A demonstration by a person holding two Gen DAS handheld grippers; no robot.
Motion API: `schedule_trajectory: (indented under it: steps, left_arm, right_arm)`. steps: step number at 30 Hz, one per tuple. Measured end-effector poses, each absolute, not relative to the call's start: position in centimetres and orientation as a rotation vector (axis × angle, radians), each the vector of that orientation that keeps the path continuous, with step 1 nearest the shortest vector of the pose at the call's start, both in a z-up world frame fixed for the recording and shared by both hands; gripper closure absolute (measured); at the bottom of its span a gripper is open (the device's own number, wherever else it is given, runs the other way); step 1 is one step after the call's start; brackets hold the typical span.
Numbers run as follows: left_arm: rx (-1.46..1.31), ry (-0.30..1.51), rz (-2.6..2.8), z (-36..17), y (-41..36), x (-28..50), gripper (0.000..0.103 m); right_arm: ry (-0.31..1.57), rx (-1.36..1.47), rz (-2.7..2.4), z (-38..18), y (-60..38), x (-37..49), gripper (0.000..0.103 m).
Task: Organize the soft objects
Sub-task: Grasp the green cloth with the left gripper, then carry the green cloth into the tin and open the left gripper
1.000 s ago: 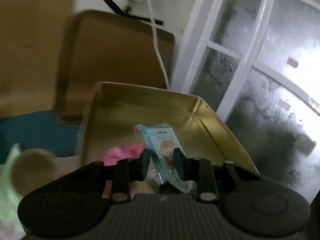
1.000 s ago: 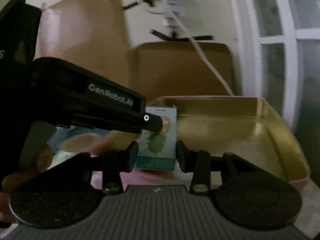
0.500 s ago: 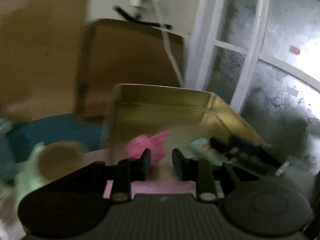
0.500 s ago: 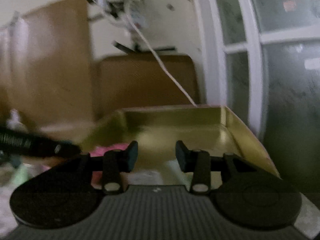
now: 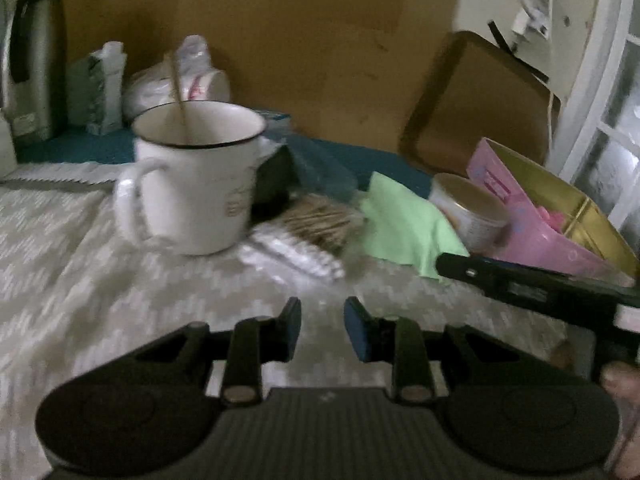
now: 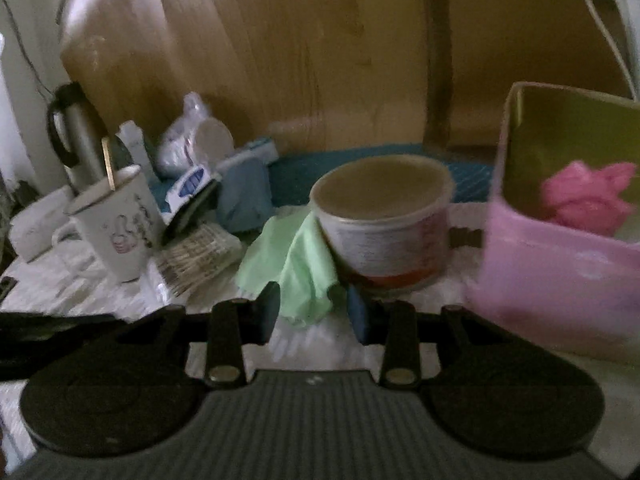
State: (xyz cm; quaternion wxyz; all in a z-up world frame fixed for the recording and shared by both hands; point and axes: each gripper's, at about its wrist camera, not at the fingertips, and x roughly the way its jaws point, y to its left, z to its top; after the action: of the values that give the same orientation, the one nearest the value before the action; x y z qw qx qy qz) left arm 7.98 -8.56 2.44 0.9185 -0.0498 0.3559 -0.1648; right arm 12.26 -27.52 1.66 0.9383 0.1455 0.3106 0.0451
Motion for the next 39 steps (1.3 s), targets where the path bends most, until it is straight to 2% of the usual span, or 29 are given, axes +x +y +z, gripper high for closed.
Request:
schedule_trajectory:
  steps: [1, 2, 8, 11, 12, 15, 17, 18, 21, 23, 28, 30, 31, 32, 33, 34, 39]
  left_arm:
    - [-0.115, 0.732, -0.337, 2.4, -7.9, 7.9, 0.078]
    - [-0.121, 0.73, -0.337, 2.5, -7.5, 7.8, 0.078]
    - [-0.142, 0.708, -0.371, 2.9, -5.8, 6.8, 0.076]
    - [-0.155, 0.708, -0.396, 2.9, -5.5, 6.0, 0.075]
    - [-0.162, 0.707, -0.401, 3.0, -5.4, 5.6, 0.075]
    - [-0.177, 0.705, -0.403, 3.0, -5.0, 4.4, 0.075]
    - [-0.178, 0.71, -0.394, 3.2, -4.6, 3.6, 0.074]
    - [-0.178, 0.715, -0.394, 3.3, -4.5, 3.3, 0.073]
    - [-0.165, 0.711, -0.411, 3.9, -4.2, 2.1, 0.064]
    - [-0.152, 0.713, -0.425, 4.0, -4.5, 1.5, 0.057]
    - [-0.094, 0.744, -0.479, 3.3, -6.9, 0.4, 0.054]
    - [-0.044, 0.756, -0.488, 2.7, -8.2, 0.0, 0.06]
    - [-0.028, 0.761, -0.486, 2.4, -8.7, 0.0, 0.075]
    - [-0.011, 0.768, -0.482, 1.9, -9.1, 0.0, 0.091]
    - [-0.002, 0.776, -0.479, 1.5, -9.4, 0.0, 0.095]
    - [0.014, 0.752, -0.464, 1.4, -9.4, -0.1, 0.098]
    - [-0.011, 0.749, -0.509, 1.8, -9.0, -0.1, 0.099]
  right_arm:
    - [0.635, 0.297, 0.102, 1.6, -27.2, 12.5, 0.094]
    - [0.642, 0.298, 0.111, 1.5, -26.8, 12.5, 0.1]
    - [0.595, 0.224, 0.22, 3.6, -23.8, 6.7, 0.1]
    - [0.63, 0.213, 0.352, 3.6, -20.9, 2.6, 0.1]
    - [0.635, 0.2, 0.392, 3.5, -19.9, 1.4, 0.099]
    - [0.631, 0.187, 0.5, 3.5, -18.9, -1.1, 0.084]
    - [0.588, 0.203, 0.483, 4.2, -19.7, -1.8, 0.067]
    - [0.561, 0.217, 0.45, 4.5, -20.5, -1.8, 0.066]
    - [0.533, 0.28, 0.303, 4.8, -23.6, -0.5, 0.058]
    - [0.544, 0.293, 0.208, 4.3, -25.0, 1.5, 0.047]
    - [0.63, 0.246, 0.171, 2.6, -25.1, 5.7, 0.047]
    - [0.66, 0.213, 0.202, 2.1, -24.0, 6.6, 0.047]
    - [0.65, 0.198, 0.217, 2.0, -23.7, 6.6, 0.051]
    - [0.643, 0.166, 0.235, 2.0, -22.9, 6.4, 0.067]
    - [0.632, 0.133, 0.244, 2.1, -22.3, 6.2, 0.078]
    - [0.638, 0.131, 0.282, 2.1, -22.3, 5.9, 0.093]
    - [0.589, 0.222, 0.311, 2.9, -23.9, 4.4, 0.095]
